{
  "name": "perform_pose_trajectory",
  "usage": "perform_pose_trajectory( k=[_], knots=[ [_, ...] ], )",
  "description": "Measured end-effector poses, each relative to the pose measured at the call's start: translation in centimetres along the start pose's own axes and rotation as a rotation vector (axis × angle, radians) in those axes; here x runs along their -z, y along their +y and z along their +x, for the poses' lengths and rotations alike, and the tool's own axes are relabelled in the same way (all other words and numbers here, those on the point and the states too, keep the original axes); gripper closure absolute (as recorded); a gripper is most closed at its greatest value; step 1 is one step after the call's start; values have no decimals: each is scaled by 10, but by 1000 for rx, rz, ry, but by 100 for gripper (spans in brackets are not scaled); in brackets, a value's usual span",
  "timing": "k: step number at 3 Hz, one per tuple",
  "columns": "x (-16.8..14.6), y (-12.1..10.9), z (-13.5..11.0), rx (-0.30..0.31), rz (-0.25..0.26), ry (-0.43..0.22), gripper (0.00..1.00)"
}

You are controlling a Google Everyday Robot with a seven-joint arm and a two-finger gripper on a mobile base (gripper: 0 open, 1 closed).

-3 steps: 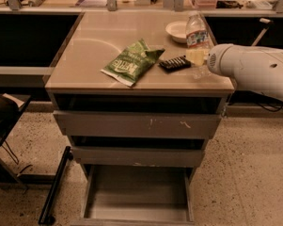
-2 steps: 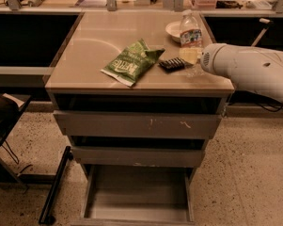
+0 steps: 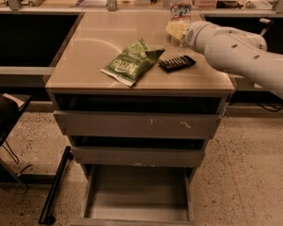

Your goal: Pick water bottle from bottom drawer and place on counter

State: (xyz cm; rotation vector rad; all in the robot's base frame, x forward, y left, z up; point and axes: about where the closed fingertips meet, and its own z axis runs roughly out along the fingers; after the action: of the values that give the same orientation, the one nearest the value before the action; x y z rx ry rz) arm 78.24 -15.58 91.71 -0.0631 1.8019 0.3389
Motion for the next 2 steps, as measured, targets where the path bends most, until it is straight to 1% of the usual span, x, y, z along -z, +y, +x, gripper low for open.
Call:
perform_pose_trajectory(
  k=[1,2],
  knots=[
    [-23,-9,-11,-30,32,-55,100],
    [-28,-23,-3,-98,69,-68,100]
  ],
)
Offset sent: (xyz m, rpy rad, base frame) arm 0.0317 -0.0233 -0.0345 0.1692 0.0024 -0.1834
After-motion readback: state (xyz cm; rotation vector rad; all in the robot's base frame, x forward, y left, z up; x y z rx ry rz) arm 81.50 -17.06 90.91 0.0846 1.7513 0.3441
